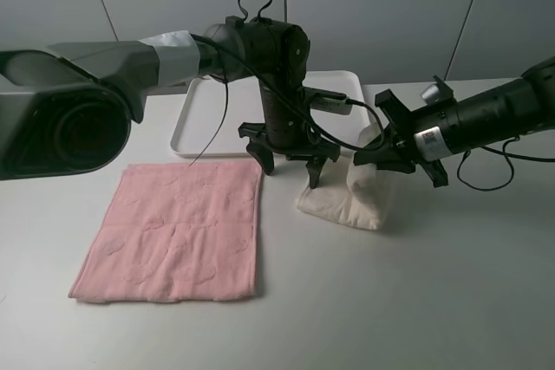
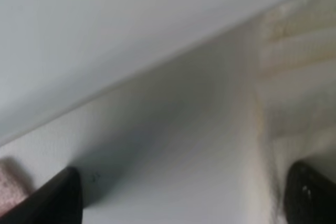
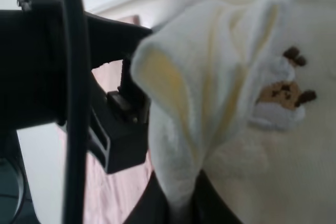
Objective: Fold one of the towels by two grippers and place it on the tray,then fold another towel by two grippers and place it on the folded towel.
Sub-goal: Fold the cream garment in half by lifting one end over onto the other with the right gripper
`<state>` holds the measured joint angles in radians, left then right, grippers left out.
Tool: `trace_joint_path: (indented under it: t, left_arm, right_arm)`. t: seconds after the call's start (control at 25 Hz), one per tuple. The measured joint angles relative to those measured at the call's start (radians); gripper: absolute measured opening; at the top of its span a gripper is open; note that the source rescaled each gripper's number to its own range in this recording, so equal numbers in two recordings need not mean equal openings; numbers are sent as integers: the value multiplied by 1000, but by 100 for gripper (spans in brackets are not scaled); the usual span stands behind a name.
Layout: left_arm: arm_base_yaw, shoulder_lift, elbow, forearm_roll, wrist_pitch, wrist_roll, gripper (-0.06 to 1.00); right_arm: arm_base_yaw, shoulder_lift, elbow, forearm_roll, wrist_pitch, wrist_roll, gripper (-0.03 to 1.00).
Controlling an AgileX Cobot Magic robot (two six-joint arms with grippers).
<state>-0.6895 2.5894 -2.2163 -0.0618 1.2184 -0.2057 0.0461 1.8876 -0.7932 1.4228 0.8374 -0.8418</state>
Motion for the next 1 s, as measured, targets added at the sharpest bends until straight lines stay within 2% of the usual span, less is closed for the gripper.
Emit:
trace_joint_path:
  t: [0.16, 0.28, 0.52, 0.84, 1.0]
  left_arm:
    - [0, 0, 0, 0, 0, 3, 100]
    - [0, 0, 0, -5, 0, 11, 100]
    - [18, 0, 0, -39, 2, 38, 100]
    - [80, -22, 2, -177, 4, 94, 100]
    - [101, -61, 2, -199, 2, 121, 100]
  right_arm:
    - [0, 27, 47, 132, 0, -113, 2]
    - [0, 32, 70, 192, 0, -169, 2]
    - [0, 36, 79, 216, -5, -203, 2]
    - [0, 36, 79, 243, -7, -211, 2]
    - [0, 36, 81, 265, -8, -211, 2]
